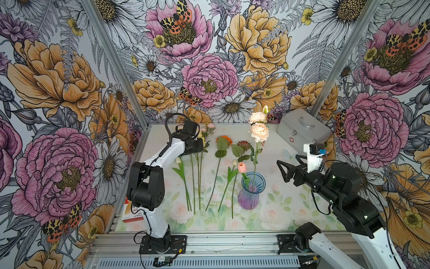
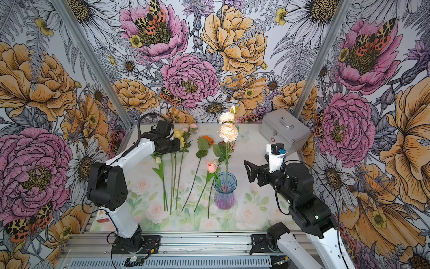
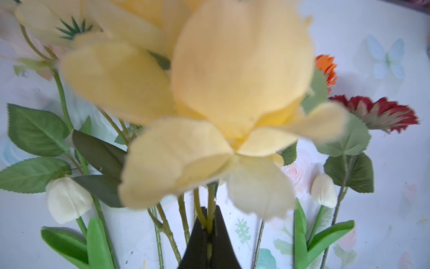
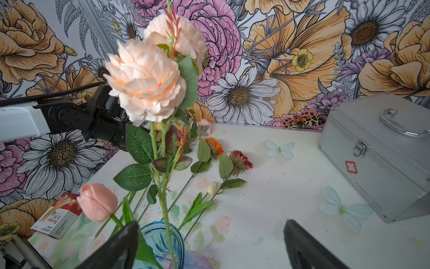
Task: Place the pink flowers into the vase
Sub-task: Pick up the flower at the center of the board.
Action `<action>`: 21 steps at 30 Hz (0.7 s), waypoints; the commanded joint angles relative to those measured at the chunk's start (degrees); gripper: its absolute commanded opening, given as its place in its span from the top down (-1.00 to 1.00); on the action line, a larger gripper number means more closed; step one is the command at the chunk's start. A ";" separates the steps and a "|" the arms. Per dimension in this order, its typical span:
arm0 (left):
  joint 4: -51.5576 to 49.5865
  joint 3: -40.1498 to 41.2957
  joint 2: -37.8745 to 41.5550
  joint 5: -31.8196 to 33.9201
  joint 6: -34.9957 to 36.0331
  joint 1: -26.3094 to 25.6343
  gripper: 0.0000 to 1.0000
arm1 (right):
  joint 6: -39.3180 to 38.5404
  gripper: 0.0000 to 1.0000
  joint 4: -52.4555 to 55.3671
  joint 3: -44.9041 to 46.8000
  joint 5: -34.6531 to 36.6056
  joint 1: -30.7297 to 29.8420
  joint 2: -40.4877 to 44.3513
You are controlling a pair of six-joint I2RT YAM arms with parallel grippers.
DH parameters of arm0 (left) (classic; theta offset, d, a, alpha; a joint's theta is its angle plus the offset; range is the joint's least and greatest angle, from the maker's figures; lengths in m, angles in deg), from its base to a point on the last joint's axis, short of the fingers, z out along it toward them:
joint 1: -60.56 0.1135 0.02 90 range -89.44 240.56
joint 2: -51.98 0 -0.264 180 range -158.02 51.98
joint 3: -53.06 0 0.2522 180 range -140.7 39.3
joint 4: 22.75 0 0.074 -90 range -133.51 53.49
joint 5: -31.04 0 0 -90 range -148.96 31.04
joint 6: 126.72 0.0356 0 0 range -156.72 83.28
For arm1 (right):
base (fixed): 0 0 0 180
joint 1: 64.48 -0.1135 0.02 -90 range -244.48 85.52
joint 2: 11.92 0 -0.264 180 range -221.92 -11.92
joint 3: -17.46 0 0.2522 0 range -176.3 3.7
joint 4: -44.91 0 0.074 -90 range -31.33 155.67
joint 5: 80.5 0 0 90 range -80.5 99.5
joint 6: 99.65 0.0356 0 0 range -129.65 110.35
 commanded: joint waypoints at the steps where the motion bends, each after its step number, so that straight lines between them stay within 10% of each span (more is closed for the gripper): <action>1: -2.87 -3.28 3.35 2.27 3.08 0.70 0.93 | -0.97 -0.97 -0.26 -0.56 -0.54 0.38 -0.57; 21: -9.06 3.87 10.30 12.16 9.59 8.35 0.91 | -1.79 -0.97 -0.29 -1.90 -1.96 0.48 -3.19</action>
